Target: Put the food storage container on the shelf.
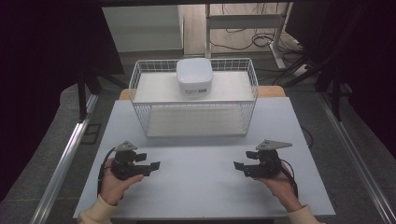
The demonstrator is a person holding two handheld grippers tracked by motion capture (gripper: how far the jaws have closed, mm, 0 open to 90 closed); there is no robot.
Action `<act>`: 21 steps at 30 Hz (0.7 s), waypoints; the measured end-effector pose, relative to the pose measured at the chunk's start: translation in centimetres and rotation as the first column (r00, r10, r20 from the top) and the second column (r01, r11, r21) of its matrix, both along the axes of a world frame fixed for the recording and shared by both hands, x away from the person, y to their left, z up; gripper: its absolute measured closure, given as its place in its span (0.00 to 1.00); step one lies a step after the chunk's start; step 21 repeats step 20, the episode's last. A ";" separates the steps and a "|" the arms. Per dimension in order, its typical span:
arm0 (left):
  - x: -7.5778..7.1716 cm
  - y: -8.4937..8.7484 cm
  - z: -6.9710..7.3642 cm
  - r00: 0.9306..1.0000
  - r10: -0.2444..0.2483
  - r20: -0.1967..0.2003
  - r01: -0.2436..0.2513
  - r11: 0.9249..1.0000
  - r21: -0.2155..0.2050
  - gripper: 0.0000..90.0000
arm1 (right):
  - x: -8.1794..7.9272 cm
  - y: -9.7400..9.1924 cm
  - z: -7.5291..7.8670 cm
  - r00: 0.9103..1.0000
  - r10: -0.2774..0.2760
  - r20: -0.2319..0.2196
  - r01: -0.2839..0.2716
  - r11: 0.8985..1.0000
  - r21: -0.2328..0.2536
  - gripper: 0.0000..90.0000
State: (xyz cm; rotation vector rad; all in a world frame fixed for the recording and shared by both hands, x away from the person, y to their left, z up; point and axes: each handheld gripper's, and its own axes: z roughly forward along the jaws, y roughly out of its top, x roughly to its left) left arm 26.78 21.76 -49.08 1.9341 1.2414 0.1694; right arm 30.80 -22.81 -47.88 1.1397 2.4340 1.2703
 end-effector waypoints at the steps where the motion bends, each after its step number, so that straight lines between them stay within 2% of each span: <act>1: 0.0 0.0 -0.1 1.000 -0.003 -0.004 0.003 1.000 0.002 0.29 | 0.0 -0.1 0.0 1.000 -0.003 0.001 0.003 1.000 0.006 0.31; 6: 0.0 -0.4 -0.2 1.000 -0.009 -0.002 0.009 1.000 0.006 0.28 | 0.0 -0.3 0.2 0.999 -0.009 0.033 0.008 1.000 0.025 0.31; 15: 0.0 -0.4 -0.4 1.000 -0.004 -0.007 0.004 1.000 0.008 0.27 | -0.2 -0.2 0.3 0.998 0.000 0.068 -0.001 1.000 0.004 0.31; 21: -0.1 -0.4 -0.3 1.000 -0.001 -0.006 0.001 1.000 0.010 0.26 | -0.2 -0.2 0.4 0.997 -0.001 0.073 0.000 1.000 0.006 0.31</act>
